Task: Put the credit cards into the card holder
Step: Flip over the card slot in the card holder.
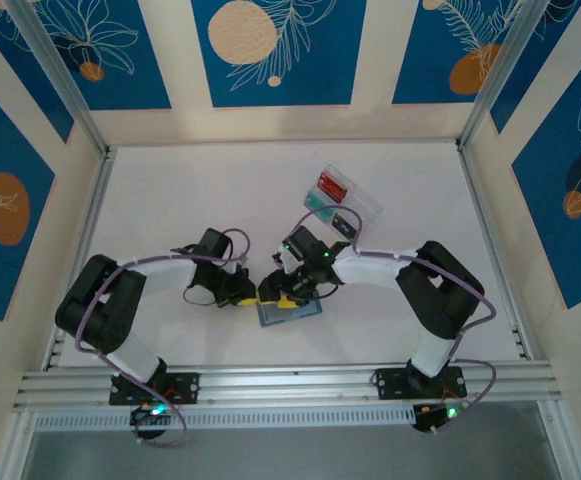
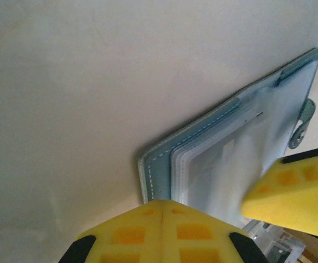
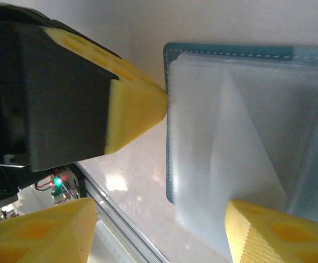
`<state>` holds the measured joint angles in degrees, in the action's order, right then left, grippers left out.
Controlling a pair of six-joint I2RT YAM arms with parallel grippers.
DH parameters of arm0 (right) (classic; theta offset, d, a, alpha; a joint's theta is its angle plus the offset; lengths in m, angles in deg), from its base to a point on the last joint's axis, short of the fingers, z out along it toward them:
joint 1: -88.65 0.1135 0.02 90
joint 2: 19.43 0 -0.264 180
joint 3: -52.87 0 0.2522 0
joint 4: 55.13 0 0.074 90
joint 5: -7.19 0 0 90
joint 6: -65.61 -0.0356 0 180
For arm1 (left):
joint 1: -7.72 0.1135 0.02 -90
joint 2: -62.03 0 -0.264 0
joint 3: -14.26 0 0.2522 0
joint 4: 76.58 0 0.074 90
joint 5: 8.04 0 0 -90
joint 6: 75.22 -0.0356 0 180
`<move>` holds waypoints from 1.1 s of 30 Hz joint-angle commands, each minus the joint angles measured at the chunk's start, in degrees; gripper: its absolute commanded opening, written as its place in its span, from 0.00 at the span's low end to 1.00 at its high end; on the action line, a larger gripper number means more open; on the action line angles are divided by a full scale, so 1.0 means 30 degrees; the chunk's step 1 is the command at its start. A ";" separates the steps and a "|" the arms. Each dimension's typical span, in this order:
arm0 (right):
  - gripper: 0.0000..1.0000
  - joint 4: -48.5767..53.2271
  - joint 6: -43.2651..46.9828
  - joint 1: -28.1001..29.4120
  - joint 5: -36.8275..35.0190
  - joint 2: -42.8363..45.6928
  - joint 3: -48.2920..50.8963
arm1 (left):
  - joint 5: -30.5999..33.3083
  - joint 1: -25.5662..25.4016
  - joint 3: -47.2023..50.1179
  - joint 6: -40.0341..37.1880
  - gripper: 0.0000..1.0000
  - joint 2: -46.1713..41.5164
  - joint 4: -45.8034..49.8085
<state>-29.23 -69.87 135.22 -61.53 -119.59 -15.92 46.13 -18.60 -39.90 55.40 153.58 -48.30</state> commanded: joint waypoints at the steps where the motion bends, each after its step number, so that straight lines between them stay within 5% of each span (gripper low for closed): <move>1: 0.65 -0.0933 -0.0365 0.0155 0.0992 -0.0634 -0.0115 | -0.0829 0.0690 0.0115 0.0463 0.00 -0.0853 0.0049; 9: 0.68 -0.1553 -0.0487 0.0181 0.1360 -0.1199 -0.0059 | -0.1070 0.1016 -0.0385 -0.0003 0.01 -0.1602 0.0949; 24: 0.69 -0.1059 -0.0209 0.0196 0.1363 -0.1263 -0.0408 | -0.1451 -0.0994 -0.1218 0.0904 0.01 0.1116 -0.1224; 33: 0.70 -0.0050 0.0397 0.0225 0.1363 -0.1007 -0.1070 | -0.0028 -0.1064 -0.0541 -0.0147 0.00 0.2150 -0.0621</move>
<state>-32.14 -70.26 135.48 -58.56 -122.43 -17.16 43.16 -21.07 -42.55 57.26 158.49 -52.58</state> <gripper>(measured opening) 0.694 0.046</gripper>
